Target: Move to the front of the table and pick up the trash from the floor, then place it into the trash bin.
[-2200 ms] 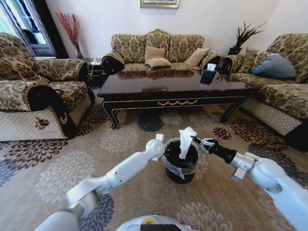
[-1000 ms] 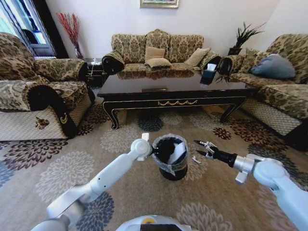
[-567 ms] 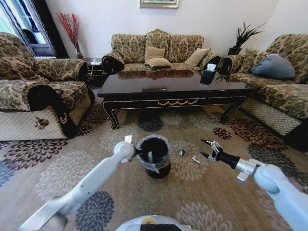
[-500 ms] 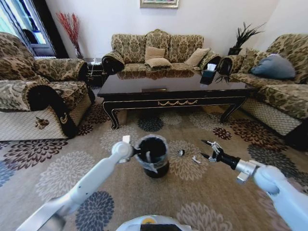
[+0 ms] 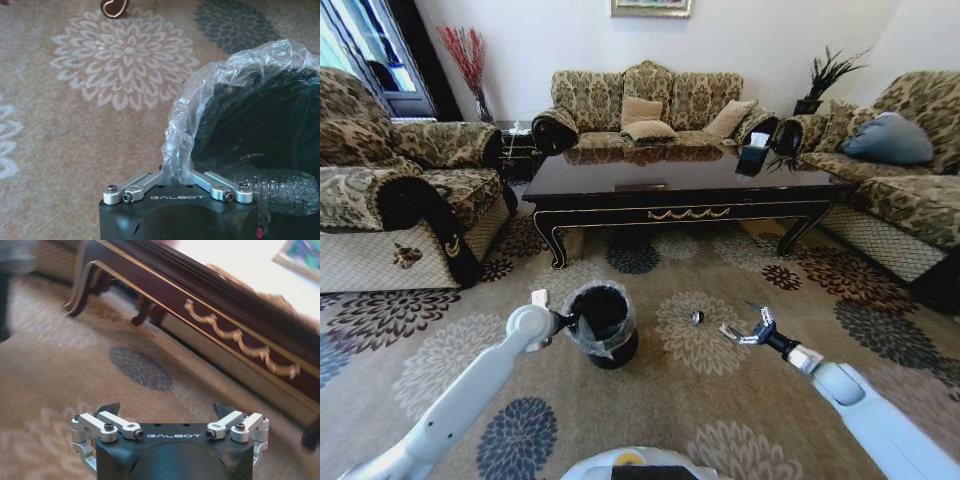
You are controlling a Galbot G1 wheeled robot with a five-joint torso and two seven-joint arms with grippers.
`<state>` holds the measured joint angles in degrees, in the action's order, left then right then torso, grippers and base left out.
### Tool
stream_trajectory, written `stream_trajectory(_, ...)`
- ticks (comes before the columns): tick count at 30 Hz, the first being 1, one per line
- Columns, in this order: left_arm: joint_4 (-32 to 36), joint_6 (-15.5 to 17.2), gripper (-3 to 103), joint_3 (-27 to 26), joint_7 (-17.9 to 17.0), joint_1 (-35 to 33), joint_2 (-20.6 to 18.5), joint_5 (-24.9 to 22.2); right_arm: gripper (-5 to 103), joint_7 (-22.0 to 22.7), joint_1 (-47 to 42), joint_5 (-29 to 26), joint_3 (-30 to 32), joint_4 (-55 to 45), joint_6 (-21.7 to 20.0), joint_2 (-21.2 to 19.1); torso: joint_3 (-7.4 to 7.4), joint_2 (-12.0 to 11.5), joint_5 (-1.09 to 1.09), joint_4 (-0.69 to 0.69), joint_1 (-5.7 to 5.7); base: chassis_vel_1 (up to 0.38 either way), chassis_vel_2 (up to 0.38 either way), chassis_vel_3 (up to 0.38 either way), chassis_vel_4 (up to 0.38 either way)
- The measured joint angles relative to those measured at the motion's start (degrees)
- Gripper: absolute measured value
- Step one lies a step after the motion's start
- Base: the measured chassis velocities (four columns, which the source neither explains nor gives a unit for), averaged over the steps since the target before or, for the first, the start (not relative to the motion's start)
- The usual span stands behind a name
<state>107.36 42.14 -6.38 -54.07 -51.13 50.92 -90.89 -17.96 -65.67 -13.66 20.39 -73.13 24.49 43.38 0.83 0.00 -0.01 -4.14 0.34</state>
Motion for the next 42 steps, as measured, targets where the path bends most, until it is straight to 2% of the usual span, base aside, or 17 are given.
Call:
stream_trajectory(2, 0.74, 0.0, 0, -0.65, -0.07, -1.31, -0.4, 0.2, 100, -1.48, 2.91, -5.46, -2.39, 3.03, -1.85, 0.88, 0.0, 0.0, -0.01, 0.01, 0.0, 0.0, 0.0, 0.0, 0.0)
stream_trajectory(3, 0.74, 0.0, 0, -0.65, -0.07, -1.31, -0.4, 0.2, 100, -1.48, 2.91, -5.46, -2.39, 3.03, -1.85, 0.88, 0.0, 0.0, -0.01, 0.01, 0.0, 0.0, 0.0, 0.0, 0.0)
stream_trajectory(5, 1.36, 0.0, 0, -1.22, -0.19, -2.57, -0.74, 0.55, 100, -3.08, 5.51, -9.76, -4.53, 6.18, -3.19, 1.55, 0.0, 0.0, 0.0, 0.01, 0.0, 0.0, 0.0, 0.0, 0.0)
stream_trajectory(9, 2.19, 0.0, 0, -2.05, -0.28, -4.08, -1.03, 0.91, 100, -4.2, 9.45, -11.71, -7.57, 12.57, -4.3, 2.89, 0.0, 0.0, 0.0, 0.0, 0.0, 0.0, 0.0, 0.0, 0.0)
stream_trajectory(16, 3.06, 0.0, 0, -3.06, -0.37, -5.62, -1.32, 1.11, 100, -5.27, 15.64, -6.79, -11.23, 25.81, -3.35, 6.32, 0.0, 0.0, 0.0, -0.01, 0.0, 0.0, 0.0, 0.0, 0.0)
stream_trajectory(18, 3.32, 0.0, 0, -3.09, -0.38, -5.9, -1.3, 1.08, 100, -5.45, 17.17, -4.03, -11.26, 29.63, -2.37, 7.83, 0.0, 0.0, 0.01, -0.01, 0.0, 0.0, 0.0, 0.0, 0.0)
stream_trajectory(30, 4.16, 0.0, 0, -3.11, -0.48, -6.78, -0.34, 1.01, 100, -5.76, 28.2, 3.7, -8.53, 48.48, 0.48, 13.45, 0.0, 0.0, 0.0, 0.02, 0.0, 0.0, 0.0, 0.0, 0.0)
stream_trajectory(42, 4.22, 0.0, 0, -3.35, -0.43, -7.06, -0.31, 0.87, 100, -7.4, 30.31, 6.96, -5.48, 55.52, 1.27, 15.16, 0.0, 0.0, 0.0, -0.01, 0.0, 0.0, 0.0, 0.0, 0.0)
